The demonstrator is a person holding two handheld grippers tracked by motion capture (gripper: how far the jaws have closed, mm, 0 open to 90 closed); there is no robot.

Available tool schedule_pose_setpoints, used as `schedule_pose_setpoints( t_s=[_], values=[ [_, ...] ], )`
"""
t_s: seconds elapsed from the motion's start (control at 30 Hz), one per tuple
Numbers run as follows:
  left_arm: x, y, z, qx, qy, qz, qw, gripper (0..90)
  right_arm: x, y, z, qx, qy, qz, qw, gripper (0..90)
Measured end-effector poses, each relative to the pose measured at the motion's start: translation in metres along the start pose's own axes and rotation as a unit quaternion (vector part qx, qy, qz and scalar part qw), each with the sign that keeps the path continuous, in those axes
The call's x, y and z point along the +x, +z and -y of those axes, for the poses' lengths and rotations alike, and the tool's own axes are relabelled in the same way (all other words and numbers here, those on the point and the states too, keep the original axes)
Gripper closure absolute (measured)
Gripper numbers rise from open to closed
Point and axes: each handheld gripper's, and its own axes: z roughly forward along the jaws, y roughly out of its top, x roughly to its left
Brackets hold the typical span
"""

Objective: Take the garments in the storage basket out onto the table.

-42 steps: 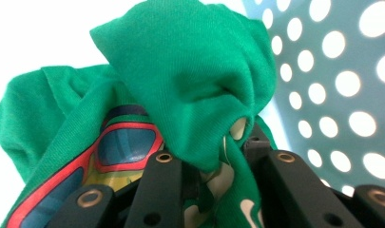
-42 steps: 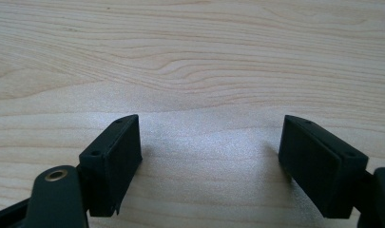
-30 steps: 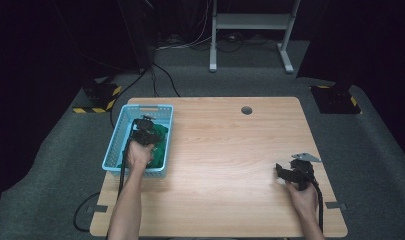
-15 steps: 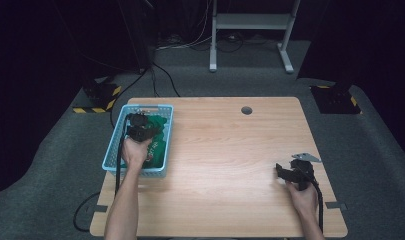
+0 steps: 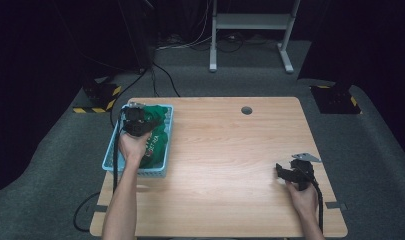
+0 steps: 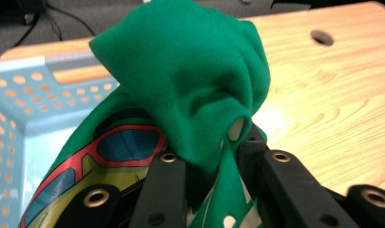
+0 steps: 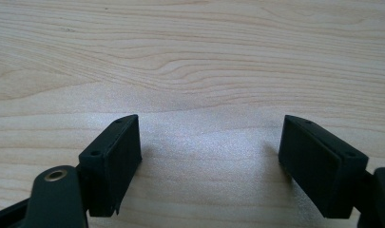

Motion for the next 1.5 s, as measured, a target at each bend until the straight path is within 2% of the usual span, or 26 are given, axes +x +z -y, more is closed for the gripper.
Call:
schedule_pose_setpoints(
  t_s=[0.17,0.4,0.5,0.6,0.77,1.0,1.23,1.27,1.3,1.33,1.37,1.4,1.43,1.47,1.5],
  values=[
    [-0.009,-0.016,-0.009,-0.021,0.017,0.004,0.9996,77.6,0.0,0.0,0.0,0.0,0.0,0.0,1.0,21.8],
    [-0.016,-0.031,-0.017,-0.042,0.025,0.01,0.9987,77.6,0.0,0.0,0.0,0.0,0.0,0.0,1.0,21.9],
    [-0.02,-0.036,-0.021,-0.059,0.02,0.021,0.9978,77.6,0.0,0.0,0.0,0.0,0.0,0.0,1.0,21.8],
    [-0.029,-0.043,-0.028,-0.071,0.029,0.034,0.9965,77.6,0.0,0.0,0.0,0.0,0.0,0.0,1.0,21.8],
    [-0.041,-0.048,-0.033,-0.083,0.042,0.042,0.9947,77.6,0.0,0.0,0.0,0.0,0.0,0.0,1.0,21.9],
    [-0.052,-0.052,-0.039,-0.09,0.047,0.053,0.9935,77.6,0.0,0.0,0.0,0.0,0.0,0.0,1.0,21.9],
    [-0.073,-0.063,-0.047,-0.105,0.064,0.076,0.9895,77.6,0.0,0.0,0.0,0.0,0.0,0.0,1.0,21.9],
    [-0.073,-0.063,-0.047,-0.105,0.064,0.076,0.9895,77.6,0.0,0.0,0.0,0.0,0.0,0.0,1.0,21.9],
    [-0.078,-0.066,-0.048,-0.109,0.069,0.083,0.9882,77.6,0.0,0.0,0.0,0.0,0.0,0.0,1.0,21.8],
    [-0.078,-0.066,-0.048,-0.109,0.069,0.083,0.9882,77.6,0.0,0.0,0.0,0.0,0.0,0.0,1.0,21.8],
    [-0.085,-0.067,-0.05,-0.112,0.076,0.087,0.987,77.6,0.0,0.0,0.0,0.0,0.0,0.0,1.0,21.9],
    [-0.085,-0.067,-0.05,-0.112,0.076,0.087,0.987,77.5,0.0,0.0,0.0,0.0,0.0,0.0,1.0,21.9],
    [-0.092,-0.068,-0.05,-0.116,0.089,0.085,0.9856,77.6,0.0,0.0,0.0,0.0,0.0,0.0,1.0,21.9],
    [-0.092,-0.068,-0.05,-0.116,0.089,0.085,0.9856,77.6,0.0,0.0,0.0,0.0,0.0,0.0,1.0,21.9],
    [-0.099,-0.067,-0.05,-0.116,0.098,0.089,0.9843,77.5,0.0,0.0,0.0,0.0,0.001,0.0,1.0,21.8]
  ],
)
